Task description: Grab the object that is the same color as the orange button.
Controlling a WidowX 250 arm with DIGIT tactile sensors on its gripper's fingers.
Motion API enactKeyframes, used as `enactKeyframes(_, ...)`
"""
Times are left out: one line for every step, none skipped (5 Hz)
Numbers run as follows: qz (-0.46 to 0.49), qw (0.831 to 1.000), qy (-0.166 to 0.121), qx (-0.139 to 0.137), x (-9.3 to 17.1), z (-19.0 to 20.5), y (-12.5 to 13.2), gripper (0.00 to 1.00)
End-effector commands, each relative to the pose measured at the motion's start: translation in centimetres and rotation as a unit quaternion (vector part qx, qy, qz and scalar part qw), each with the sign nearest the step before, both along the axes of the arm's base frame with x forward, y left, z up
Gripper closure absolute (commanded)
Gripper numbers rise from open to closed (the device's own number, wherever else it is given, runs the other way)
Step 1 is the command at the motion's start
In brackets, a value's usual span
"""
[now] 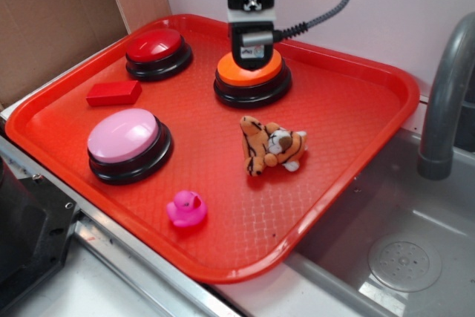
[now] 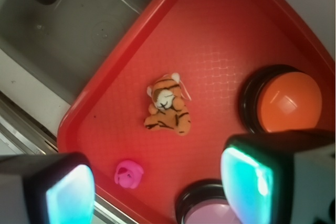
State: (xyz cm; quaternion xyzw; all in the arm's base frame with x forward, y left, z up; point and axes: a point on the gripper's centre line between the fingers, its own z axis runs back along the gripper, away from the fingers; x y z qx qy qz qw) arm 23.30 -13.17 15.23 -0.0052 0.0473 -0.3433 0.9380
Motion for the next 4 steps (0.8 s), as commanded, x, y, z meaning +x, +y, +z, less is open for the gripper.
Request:
enactKeyframes(-0.051,0.999,-0.009,-0.005,0.5,-4.0,-1.3,0.0)
enactKeyframes(-0.062,0.998,0.014,0.003,0.6,-5.5,-1.2,0.0)
enactKeyframes(-0.05,0.998,0.029,0.013,-0.2,-6.2,0.3,0.0)
enactKeyframes(-0.045,0.998,0.047,0.025,-1.1,-7.3,1.3,0.0)
